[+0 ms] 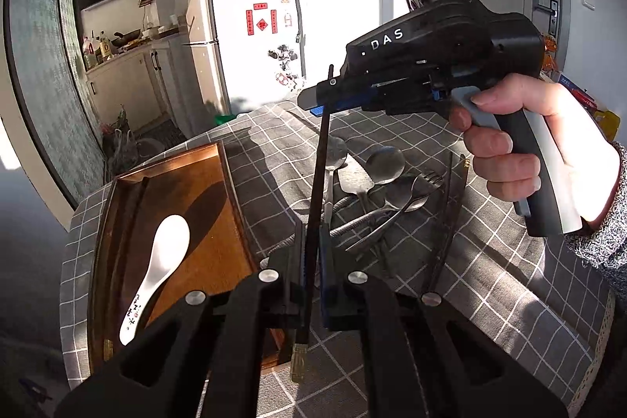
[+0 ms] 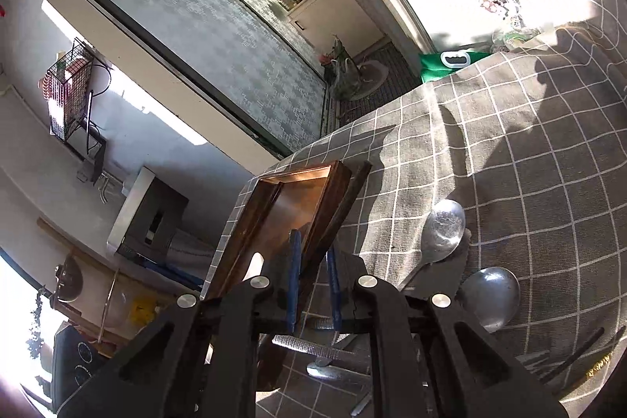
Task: Organize utensils
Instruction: 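Lower the second chopstick into the tray next to the first and release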
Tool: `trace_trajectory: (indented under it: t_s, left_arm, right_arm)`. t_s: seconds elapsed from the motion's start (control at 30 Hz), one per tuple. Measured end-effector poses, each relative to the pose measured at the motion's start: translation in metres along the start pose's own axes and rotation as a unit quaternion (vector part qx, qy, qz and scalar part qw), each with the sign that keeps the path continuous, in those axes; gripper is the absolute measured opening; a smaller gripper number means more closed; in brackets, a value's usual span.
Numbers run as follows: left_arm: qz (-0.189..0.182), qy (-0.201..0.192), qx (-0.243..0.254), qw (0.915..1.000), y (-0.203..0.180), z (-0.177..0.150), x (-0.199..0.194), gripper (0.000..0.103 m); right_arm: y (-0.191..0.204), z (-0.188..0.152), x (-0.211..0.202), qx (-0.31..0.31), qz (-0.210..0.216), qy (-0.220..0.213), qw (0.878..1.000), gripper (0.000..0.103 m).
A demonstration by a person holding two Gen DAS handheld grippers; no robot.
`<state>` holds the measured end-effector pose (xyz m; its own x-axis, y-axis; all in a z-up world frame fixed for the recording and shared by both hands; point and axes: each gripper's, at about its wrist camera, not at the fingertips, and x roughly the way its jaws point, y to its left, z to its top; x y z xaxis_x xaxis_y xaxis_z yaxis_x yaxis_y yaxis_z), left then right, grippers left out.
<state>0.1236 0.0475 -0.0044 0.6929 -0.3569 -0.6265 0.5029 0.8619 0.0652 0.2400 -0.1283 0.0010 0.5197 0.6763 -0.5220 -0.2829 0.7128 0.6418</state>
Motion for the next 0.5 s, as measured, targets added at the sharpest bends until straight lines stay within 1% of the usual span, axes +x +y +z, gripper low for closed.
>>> trace_trajectory:
  t_s: [0.17, 0.23, 0.33, 0.5]
  left_arm:
    - [0.041, 0.005, -0.026, 0.9988, 0.032, -0.009, 0.004, 0.008]
    - [0.050, 0.004, -0.041, 0.9979, 0.043, -0.011, 0.006, 0.008]
    - [0.056, 0.007, -0.061, 0.9965, 0.057, -0.015, 0.008, 0.008]
    - [0.077, 0.030, -0.064, 0.9945, 0.063, -0.022, 0.018, 0.008]
  right_arm:
    - [0.026, 0.010, 0.040, -0.023, 0.000, 0.019, 1.000, 0.012]
    - [0.033, 0.012, 0.053, -0.033, -0.006, 0.025, 0.999, 0.012]
    - [0.035, 0.012, 0.068, -0.032, -0.008, 0.033, 0.999, 0.013]
    - [0.033, 0.010, 0.095, -0.028, -0.016, 0.057, 0.998, 0.013]
